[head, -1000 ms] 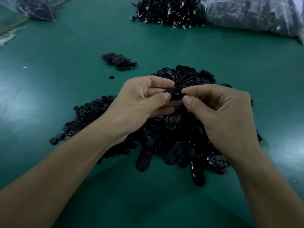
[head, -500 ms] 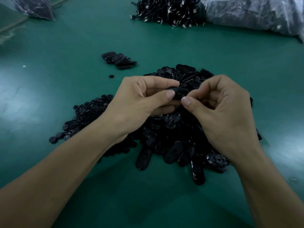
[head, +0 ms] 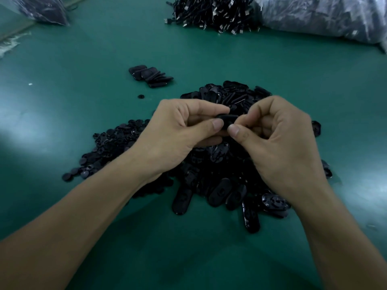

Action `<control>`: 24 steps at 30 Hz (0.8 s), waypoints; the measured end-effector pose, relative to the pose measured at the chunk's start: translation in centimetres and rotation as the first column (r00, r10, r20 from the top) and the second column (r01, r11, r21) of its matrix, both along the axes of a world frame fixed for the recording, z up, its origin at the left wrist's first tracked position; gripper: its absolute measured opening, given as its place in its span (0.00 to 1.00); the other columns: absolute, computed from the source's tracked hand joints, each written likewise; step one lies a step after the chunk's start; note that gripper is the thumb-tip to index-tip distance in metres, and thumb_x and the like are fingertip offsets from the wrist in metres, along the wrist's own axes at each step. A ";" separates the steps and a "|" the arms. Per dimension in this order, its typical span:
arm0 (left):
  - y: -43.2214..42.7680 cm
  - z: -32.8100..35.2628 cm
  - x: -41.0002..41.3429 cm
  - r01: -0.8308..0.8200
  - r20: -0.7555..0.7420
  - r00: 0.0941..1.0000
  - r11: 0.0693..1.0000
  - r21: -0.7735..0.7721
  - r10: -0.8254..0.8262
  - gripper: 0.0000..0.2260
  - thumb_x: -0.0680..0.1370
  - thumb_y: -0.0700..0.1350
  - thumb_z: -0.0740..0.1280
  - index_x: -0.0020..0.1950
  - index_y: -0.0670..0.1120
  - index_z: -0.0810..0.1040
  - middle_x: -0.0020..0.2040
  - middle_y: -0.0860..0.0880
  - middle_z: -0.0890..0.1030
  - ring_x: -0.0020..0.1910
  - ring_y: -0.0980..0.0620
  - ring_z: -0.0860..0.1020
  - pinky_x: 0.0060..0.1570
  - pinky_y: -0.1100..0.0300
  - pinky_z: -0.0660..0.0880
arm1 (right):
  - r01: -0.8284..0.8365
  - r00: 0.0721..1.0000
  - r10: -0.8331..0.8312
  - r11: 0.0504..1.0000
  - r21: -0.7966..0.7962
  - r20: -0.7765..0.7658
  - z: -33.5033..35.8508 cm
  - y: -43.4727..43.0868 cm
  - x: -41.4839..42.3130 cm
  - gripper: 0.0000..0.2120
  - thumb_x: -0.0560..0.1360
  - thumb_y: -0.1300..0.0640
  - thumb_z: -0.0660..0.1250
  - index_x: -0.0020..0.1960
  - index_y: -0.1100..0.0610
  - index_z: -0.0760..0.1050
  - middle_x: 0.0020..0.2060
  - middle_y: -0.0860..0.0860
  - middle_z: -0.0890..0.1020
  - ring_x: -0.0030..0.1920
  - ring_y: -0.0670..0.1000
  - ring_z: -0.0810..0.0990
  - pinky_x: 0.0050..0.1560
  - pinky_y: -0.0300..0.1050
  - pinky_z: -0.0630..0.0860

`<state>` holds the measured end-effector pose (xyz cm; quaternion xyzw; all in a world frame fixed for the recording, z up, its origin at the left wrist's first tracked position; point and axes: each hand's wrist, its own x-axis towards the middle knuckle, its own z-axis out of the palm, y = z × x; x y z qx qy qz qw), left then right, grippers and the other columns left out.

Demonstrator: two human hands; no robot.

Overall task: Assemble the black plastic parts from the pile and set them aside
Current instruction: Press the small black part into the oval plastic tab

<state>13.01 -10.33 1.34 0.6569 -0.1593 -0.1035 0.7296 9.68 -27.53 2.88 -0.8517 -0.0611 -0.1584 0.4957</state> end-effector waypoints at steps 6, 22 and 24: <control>0.0 -0.1 -0.1 0.000 0.030 1.000 1.000 0.019 -0.001 0.10 0.77 0.37 0.69 0.55 0.47 0.83 0.47 0.47 0.87 0.48 0.51 0.86 0.48 0.60 0.82 | 0.000 1.000 0.000 1.000 -0.020 -0.003 0.0 -0.1 0.0 0.14 0.73 0.60 0.75 0.40 0.45 0.72 0.39 0.46 0.84 0.39 0.48 0.83 0.42 0.50 0.82; -0.2 -0.3 -0.4 0.003 0.128 0.991 0.988 0.153 -0.023 0.09 0.79 0.34 0.68 0.55 0.44 0.83 0.46 0.46 0.87 0.46 0.51 0.86 0.48 0.62 0.81 | -0.038 0.999 0.037 0.999 -0.025 -0.035 0.1 -1.1 0.2 0.11 0.69 0.57 0.80 0.40 0.48 0.78 0.35 0.45 0.85 0.35 0.44 0.84 0.35 0.37 0.77; -0.4 -0.2 -0.5 0.010 0.129 0.991 0.989 0.150 -0.029 0.08 0.80 0.34 0.67 0.55 0.43 0.82 0.46 0.45 0.87 0.45 0.51 0.86 0.46 0.63 0.81 | -0.057 0.998 0.056 0.998 -0.020 -0.041 -0.1 -1.1 0.2 0.10 0.69 0.58 0.80 0.41 0.48 0.80 0.35 0.45 0.85 0.35 0.44 0.84 0.35 0.36 0.77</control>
